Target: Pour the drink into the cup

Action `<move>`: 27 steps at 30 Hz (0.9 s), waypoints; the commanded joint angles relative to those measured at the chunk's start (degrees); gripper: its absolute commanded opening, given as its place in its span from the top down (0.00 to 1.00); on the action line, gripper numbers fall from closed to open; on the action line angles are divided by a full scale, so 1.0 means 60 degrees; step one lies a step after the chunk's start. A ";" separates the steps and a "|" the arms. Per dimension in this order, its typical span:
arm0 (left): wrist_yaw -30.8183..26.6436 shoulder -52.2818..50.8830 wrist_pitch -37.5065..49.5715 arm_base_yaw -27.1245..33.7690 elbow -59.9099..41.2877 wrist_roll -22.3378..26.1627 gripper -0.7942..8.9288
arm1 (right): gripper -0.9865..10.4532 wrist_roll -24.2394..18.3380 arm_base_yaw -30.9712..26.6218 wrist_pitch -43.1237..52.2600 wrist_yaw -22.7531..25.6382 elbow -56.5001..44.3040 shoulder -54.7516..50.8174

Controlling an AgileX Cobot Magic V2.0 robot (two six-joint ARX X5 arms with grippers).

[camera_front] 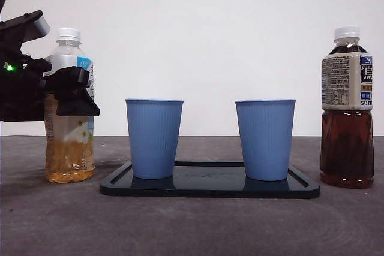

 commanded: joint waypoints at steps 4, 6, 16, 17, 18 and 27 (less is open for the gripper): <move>0.0007 -0.0229 0.0047 -0.0091 0.0000 0.0240 0.63 | 0.48 0.0098 0.0051 0.0066 -0.0011 0.0204 0.0062; 0.0004 -0.0656 -0.0135 -0.0175 0.0004 0.0379 0.64 | 0.48 0.0069 0.0051 0.0069 -0.0011 0.0204 0.0062; 0.0004 -0.3508 -0.4357 -0.0681 0.1082 0.1472 0.64 | 0.48 0.0047 0.0051 0.0076 -0.0011 0.0204 0.0062; 0.0004 -0.3694 -0.5027 -0.0736 0.1381 0.1545 0.64 | 0.48 0.0040 0.0051 0.0076 -0.0011 0.0204 0.0062; 0.0004 -0.3869 -0.5814 -0.0794 0.1756 0.1610 0.64 | 0.48 0.0036 0.0051 0.0080 -0.0015 0.0204 0.0062; -0.1253 -0.3840 -1.1890 -0.1330 0.5431 0.3067 0.63 | 0.48 0.0025 0.0051 0.0084 -0.0011 0.0204 0.0062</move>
